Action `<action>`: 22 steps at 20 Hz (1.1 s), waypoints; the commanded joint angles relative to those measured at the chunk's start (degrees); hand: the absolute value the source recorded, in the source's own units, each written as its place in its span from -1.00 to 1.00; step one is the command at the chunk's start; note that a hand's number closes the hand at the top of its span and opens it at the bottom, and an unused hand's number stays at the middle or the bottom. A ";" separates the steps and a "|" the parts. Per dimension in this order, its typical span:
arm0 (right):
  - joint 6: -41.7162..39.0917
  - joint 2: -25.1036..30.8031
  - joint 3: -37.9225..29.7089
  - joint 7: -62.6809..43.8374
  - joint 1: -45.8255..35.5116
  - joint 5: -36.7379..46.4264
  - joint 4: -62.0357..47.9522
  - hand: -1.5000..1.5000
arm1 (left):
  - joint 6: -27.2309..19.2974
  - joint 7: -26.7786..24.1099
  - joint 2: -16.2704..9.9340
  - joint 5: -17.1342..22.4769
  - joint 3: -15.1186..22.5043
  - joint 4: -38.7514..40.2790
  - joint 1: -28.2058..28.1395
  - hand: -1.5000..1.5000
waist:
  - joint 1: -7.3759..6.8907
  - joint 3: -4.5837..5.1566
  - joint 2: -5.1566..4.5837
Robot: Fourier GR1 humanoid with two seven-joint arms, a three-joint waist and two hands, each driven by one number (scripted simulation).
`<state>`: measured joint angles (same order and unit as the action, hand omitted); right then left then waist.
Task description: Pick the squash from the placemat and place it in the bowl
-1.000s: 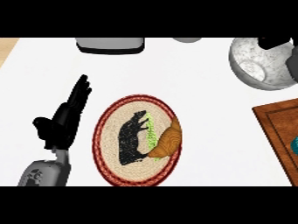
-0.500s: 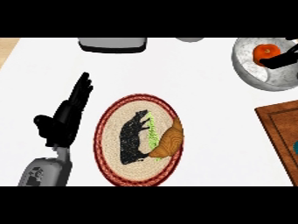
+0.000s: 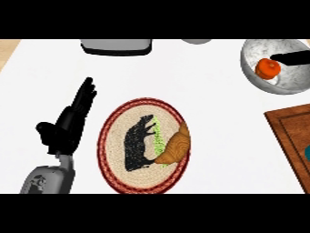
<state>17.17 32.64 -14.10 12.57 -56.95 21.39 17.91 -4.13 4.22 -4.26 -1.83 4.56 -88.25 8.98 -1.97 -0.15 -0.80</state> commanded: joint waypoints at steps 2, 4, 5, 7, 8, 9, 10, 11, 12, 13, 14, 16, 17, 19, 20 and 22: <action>3.63 -0.45 -4.69 5.41 1.39 -4.18 1.08 -1.00 | -1.00 -0.60 0.74 -1.04 0.01 1.44 -0.44 0.00 | 0.82 0.08 0.32; 0.31 2.08 -6.68 3.28 -1.05 -6.31 1.00 -1.00 | -1.25 0.79 0.95 -1.01 0.20 -0.17 -0.28 0.00 | 0.84 0.08 0.41; 0.66 0.71 -7.07 3.40 -0.14 -7.09 1.66 -1.00 | -0.70 1.74 0.41 -0.54 -0.59 0.34 1.68 0.00 | 1.17 0.10 0.50; -1.88 0.57 -7.88 2.28 0.69 -8.75 2.49 -1.00 | -0.47 -1.94 0.20 -0.33 -1.29 1.20 -1.76 0.00 | 1.37 0.13 0.64; -3.38 3.48 -9.83 4.81 1.66 -9.99 0.26 -1.00 | -1.80 0.84 1.55 -1.88 0.70 -0.24 0.00 0.00 | 0.94 0.07 0.38; -5.55 3.26 -8.68 0.59 0.31 -9.99 2.92 -1.00 | -2.71 -0.06 2.53 -2.35 0.43 2.76 1.25 0.00 | 1.75 0.14 0.69; -6.88 3.93 -10.02 1.67 2.59 -11.66 3.63 -1.00 | -0.35 3.08 -0.74 -0.16 -1.15 -3.96 -2.02 0.00 | 1.60 0.13 0.90; -7.68 4.97 -11.08 1.56 1.56 -12.64 3.08 -1.00 | -1.25 2.41 0.86 -1.30 -0.23 -0.59 0.74 0.00 | 1.55 0.11 0.67; -8.32 3.46 -12.69 5.80 4.62 -14.50 2.51 -1.00 | -0.17 1.12 0.52 -0.12 -0.41 -2.10 -1.90 0.00 | 1.28 0.09 0.60; -12.04 4.94 -11.67 4.11 5.62 -14.52 4.64 -1.00 | 0.40 -0.20 0.14 -0.18 -0.91 -0.11 -1.11 0.00 | 1.90 0.14 0.78; -12.05 2.86 -11.65 5.22 8.78 -15.45 7.03 -1.00 | 1.90 0.30 -1.23 1.58 -2.42 -1.36 -1.73 0.00 | 2.30 0.16 1.00; -15.03 3.75 -11.62 3.28 10.97 -16.93 10.63 -1.00 | 0.14 -1.22 0.04 -0.59 -1.65 1.62 -1.86 0.00 | 2.61 0.19 1.06; -17.61 6.73 -12.95 3.74 8.78 -17.65 6.93 -1.00 | 0.70 3.24 -0.75 -0.09 -1.57 -2.09 0.72 0.00 | 1.72 0.12 0.74; -18.46 4.22 -12.50 4.62 13.80 -19.25 12.85 -1.00 | 0.95 3.01 -0.88 0.41 -2.00 -3.30 -1.50 0.00 | 2.35 0.17 1.05; -20.76 6.26 -12.98 6.24 13.14 -19.47 10.36 -1.00 | 0.60 0.12 -0.81 -0.41 -2.73 0.74 0.12 0.00 | 1.94 0.14 0.76; -22.67 5.58 -12.15 3.69 14.87 -20.55 14.07 -1.00 | -0.55 1.40 0.77 -1.40 -1.20 -0.66 -0.07 0.00 | 2.00 0.15 0.84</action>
<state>-1.22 37.76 -26.22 16.54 -45.00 2.97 28.96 -3.94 5.14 -4.29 -2.37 2.97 -88.91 8.18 0.09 0.00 0.08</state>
